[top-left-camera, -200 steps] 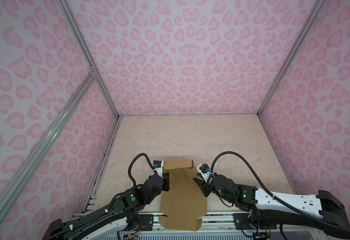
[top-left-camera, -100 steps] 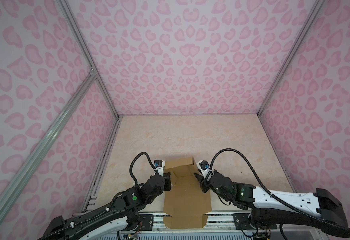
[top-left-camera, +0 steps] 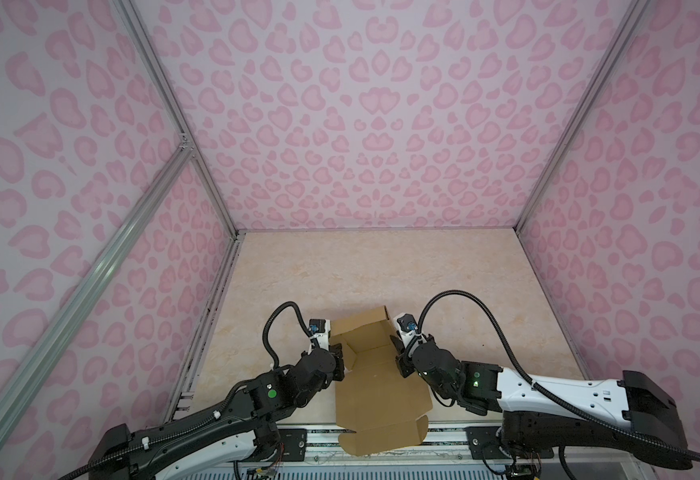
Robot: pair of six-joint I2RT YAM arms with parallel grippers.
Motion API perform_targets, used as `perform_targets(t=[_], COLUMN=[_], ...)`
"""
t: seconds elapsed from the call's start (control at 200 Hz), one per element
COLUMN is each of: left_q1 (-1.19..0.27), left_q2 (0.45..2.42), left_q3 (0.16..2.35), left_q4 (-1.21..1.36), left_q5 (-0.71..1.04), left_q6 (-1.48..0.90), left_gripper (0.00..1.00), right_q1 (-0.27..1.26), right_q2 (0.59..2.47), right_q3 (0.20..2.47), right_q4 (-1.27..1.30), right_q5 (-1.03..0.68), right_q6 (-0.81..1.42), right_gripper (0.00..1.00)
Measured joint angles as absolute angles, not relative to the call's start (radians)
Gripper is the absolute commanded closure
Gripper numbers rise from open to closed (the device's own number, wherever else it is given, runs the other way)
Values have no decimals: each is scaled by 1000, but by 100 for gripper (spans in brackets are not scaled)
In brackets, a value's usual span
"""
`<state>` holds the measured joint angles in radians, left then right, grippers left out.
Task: Fold the paper box
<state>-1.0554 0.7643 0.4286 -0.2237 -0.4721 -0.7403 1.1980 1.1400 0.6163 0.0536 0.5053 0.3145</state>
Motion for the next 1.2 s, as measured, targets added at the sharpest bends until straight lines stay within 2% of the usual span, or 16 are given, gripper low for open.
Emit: perform_targets(t=[0.485, 0.9, 1.2], left_q1=[-1067, -1083, -1087], left_q2=[881, 979, 1036], left_q3=[536, 623, 669], left_q4=[-311, -364, -369], left_q5=[-500, -517, -518], left_q6=[-802, -855, -870], left_gripper=[96, 96, 96], right_q1=[1230, 1230, 1176], right_q2=[1228, 1272, 1229], right_q3=[704, 793, 808], right_q4=[-59, -213, -287], right_q5=[657, 732, 688], right_q6=[356, 415, 442], right_gripper=[87, 100, 100])
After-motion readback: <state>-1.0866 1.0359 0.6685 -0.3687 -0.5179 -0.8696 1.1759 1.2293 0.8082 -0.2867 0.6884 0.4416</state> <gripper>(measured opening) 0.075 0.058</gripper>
